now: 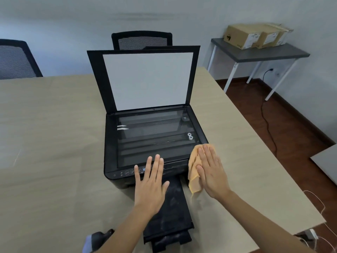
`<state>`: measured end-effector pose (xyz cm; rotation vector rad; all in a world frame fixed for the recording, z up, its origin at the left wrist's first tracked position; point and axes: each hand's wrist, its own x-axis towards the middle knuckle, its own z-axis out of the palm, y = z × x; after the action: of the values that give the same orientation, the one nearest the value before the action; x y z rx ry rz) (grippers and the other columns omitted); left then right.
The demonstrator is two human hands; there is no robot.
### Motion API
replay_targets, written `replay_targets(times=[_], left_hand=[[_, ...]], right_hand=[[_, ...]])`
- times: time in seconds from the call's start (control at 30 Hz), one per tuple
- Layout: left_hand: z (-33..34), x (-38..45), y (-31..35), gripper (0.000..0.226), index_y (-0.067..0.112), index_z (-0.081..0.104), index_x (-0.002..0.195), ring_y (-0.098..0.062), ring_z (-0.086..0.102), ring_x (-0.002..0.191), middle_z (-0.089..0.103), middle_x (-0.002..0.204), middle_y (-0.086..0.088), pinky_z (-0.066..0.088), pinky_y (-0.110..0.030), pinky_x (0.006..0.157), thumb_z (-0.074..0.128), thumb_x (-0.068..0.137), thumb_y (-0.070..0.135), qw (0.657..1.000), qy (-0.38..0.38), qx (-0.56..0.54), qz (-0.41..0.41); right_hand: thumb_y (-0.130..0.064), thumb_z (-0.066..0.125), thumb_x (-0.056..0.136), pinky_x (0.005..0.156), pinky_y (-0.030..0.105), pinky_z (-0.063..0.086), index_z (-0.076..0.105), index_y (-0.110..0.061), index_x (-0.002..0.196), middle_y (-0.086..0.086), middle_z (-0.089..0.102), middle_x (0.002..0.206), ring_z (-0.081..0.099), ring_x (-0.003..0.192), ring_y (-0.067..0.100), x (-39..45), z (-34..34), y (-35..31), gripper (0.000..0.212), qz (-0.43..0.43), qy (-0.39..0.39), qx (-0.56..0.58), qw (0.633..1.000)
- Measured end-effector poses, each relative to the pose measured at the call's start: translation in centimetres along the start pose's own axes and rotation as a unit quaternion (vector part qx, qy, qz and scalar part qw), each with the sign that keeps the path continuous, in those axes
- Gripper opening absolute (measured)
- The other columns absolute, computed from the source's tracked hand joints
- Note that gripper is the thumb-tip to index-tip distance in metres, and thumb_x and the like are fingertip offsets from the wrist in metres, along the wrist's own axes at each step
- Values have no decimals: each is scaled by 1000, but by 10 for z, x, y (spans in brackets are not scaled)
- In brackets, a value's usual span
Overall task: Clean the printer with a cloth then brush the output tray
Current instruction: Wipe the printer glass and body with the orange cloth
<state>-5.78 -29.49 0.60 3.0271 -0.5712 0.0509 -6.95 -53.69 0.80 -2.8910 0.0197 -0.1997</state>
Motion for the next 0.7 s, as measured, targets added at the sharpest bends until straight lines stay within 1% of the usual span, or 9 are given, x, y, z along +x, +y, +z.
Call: replay_targets(times=[0.07,0.13,0.2,0.3,0.4,0.5,0.57,0.63,0.7], left_hand=[[0,0,1,72,13,16,151,-24,7,148,10,161,-3,-1,-58,113,29,91,52,1000,-5,-5,-3],[0,0,1,72,13,16,151,-25,8,148,10,161,-3,0,-58,113,28,91,52,1000,-8,-8,-6],[-1,0,2,72,14,17,150,-25,8,148,10,160,-3,-1,-58,113,27,91,52,1000,-12,-6,-4],[-1,0,-1,72,14,16,151,-24,5,148,7,161,-2,-3,-57,113,27,91,53,1000,-20,-8,-2],[-3,0,-1,71,14,17,150,-24,7,148,12,160,-3,5,-59,113,25,91,52,1000,-21,-18,4],[-8,-1,-7,70,14,15,150,-23,9,148,14,160,-3,8,-62,114,21,93,54,999,-26,-34,-3],[-16,0,-20,71,18,3,151,-21,0,148,-3,161,0,-4,-59,113,13,93,58,997,-5,-65,-41],[-24,1,-36,73,21,-6,151,-17,-12,147,-16,159,3,-13,-54,110,6,90,61,990,19,-105,-92],[-30,2,-56,73,21,0,151,-15,-10,147,-13,160,3,-9,-56,112,7,89,59,981,51,-128,-135]], right_hand=[[-40,15,102,118,48,10,17,-15,152,7,10,161,4,149,27,-13,8,-5,56,-25,8,-12,1000],[-25,34,100,116,55,15,28,-15,149,11,19,159,12,147,33,-26,10,4,51,-134,4,-18,991],[-14,37,97,117,53,14,35,-15,147,10,24,158,15,147,32,-30,5,19,50,-204,5,8,979],[-19,32,100,117,50,17,28,-14,149,2,21,159,11,149,21,-30,1,20,49,-87,23,121,989],[-41,36,98,120,38,13,32,-15,146,-5,21,156,9,148,15,-13,1,6,54,22,67,169,983],[-35,51,95,118,31,20,54,-9,124,-1,40,144,23,143,14,-3,-2,-4,38,-39,66,179,981],[-27,47,98,113,29,28,57,-10,113,2,50,137,35,136,11,-2,-2,-9,25,-116,33,179,976],[-26,42,99,111,28,32,55,-12,117,4,54,133,41,132,11,-3,0,-10,27,-146,11,194,970],[-29,40,100,110,34,35,58,-11,120,5,54,133,43,130,13,-3,2,-9,32,-139,19,198,970]])
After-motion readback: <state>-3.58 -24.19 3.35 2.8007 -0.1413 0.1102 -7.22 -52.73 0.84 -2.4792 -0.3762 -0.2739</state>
